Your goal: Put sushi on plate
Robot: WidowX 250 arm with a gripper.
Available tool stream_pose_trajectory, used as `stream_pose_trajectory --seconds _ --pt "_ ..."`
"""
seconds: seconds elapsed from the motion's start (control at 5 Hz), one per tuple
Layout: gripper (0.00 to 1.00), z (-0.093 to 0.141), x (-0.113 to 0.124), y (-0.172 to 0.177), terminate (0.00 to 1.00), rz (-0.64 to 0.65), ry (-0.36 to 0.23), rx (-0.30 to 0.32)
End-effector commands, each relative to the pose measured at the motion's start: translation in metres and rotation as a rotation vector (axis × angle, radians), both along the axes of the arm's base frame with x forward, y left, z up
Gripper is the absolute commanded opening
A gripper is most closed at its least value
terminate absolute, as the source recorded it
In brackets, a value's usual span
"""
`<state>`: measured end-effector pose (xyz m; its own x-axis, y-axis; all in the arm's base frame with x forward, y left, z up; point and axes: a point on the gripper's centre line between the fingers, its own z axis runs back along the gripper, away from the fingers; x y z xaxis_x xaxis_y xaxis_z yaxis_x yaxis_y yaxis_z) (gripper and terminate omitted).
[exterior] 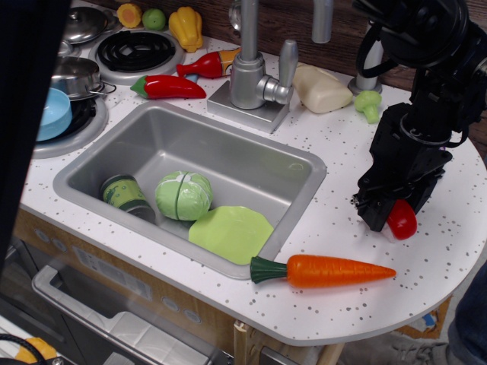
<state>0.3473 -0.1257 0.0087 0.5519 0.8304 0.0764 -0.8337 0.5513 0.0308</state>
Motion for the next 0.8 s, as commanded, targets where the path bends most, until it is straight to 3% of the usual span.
stream_pose_trajectory --seconds 0.0,0.2,0.4,0.6 --pt "0.00 0.044 -0.011 0.023 0.00 -0.185 -0.025 0.027" --pt "0.00 0.071 -0.033 0.070 0.00 -0.426 0.025 0.079" --pt "0.00 0.073 -0.048 0.115 0.00 -0.631 0.026 0.091" --pt "0.00 0.046 -0.056 0.135 0.00 -0.836 -0.054 0.093"
